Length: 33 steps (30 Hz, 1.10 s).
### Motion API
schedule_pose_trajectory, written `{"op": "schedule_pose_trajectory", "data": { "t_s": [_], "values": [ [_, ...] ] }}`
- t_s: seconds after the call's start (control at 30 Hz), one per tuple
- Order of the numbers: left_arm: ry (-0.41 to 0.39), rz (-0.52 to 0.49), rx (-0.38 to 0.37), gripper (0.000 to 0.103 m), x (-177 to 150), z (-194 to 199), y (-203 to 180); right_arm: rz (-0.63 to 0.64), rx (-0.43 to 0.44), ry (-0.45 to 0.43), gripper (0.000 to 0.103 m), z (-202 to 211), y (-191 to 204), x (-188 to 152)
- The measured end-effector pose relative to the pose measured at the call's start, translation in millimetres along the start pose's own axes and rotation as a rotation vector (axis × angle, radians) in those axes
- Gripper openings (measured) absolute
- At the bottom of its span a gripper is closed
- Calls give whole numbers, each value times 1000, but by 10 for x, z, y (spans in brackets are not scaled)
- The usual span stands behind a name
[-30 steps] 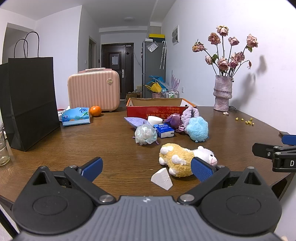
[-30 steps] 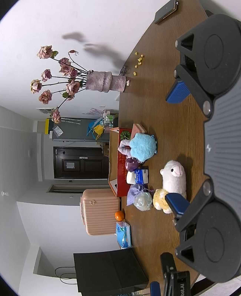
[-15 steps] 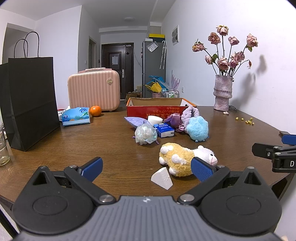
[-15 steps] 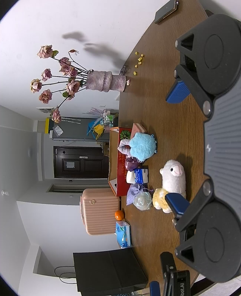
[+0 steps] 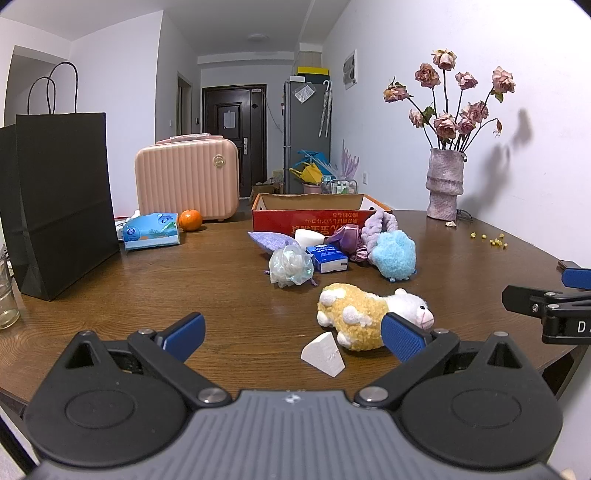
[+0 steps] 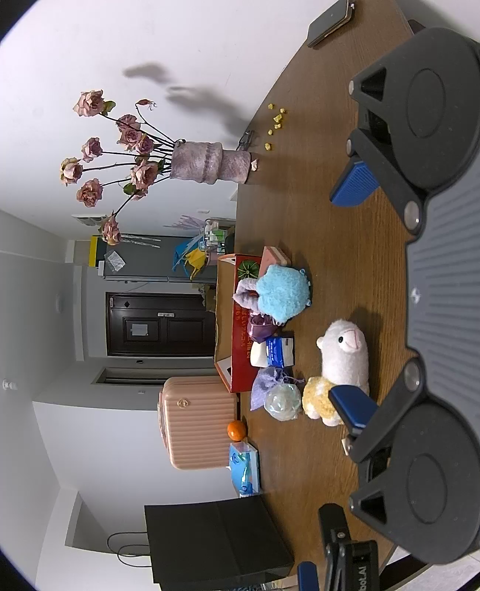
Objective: Organize soft objects
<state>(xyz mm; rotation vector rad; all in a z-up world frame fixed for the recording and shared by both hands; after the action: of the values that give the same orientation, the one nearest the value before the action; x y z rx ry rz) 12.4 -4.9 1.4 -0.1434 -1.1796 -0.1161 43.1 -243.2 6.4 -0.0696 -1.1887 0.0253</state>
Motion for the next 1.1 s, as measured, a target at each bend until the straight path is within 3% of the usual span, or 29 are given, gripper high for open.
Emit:
{"op": "schedule_pose_trajectory", "data": {
  "t_s": [0.4, 1.1],
  "values": [
    [25, 3, -3, 103, -60, -126, 9, 8, 6, 6, 103, -70, 46, -51],
    [97, 22, 10, 103, -203, -806, 120, 0, 30, 35, 103, -505, 43, -160]
  ]
}}
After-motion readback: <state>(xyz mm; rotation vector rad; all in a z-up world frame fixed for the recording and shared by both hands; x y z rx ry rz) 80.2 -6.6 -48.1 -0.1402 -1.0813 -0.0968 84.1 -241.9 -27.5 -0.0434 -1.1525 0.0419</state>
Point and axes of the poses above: each gripper's, at about its wrist camera, not at the fingertips, and z roughly against the way its jaws point, y to its left, x to its top, the point moved 2 cm from there along -z, roughly the way its jaws point, and after that the axes turned 9 degrees about -x, right-handed, at the moved point
